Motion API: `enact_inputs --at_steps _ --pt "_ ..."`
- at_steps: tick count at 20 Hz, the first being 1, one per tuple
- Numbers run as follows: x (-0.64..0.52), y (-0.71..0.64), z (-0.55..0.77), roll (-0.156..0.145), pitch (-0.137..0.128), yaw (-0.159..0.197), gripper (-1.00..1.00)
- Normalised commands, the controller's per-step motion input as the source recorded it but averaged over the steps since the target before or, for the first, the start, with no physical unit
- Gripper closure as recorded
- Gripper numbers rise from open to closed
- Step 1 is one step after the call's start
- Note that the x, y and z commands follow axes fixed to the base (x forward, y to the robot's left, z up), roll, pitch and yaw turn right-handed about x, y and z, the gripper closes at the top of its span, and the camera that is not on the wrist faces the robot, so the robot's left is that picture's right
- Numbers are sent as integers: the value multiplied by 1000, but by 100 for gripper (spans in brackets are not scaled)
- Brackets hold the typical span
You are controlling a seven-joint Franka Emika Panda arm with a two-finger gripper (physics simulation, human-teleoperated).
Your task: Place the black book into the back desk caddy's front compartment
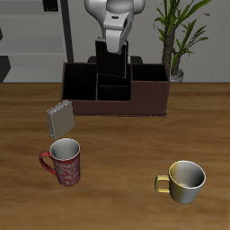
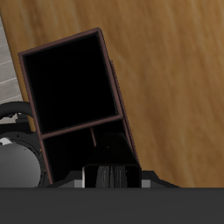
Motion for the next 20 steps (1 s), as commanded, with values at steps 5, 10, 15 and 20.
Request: enact_inputs --at_steps 5,10,15,20 --pt "14 27 -126 2 27 7 100" --pt "77 64 -71 3 7 -11 100" --pt "16 13 -106 -1 16 6 100" --pt "70 42 -164 -21 21 1 100"
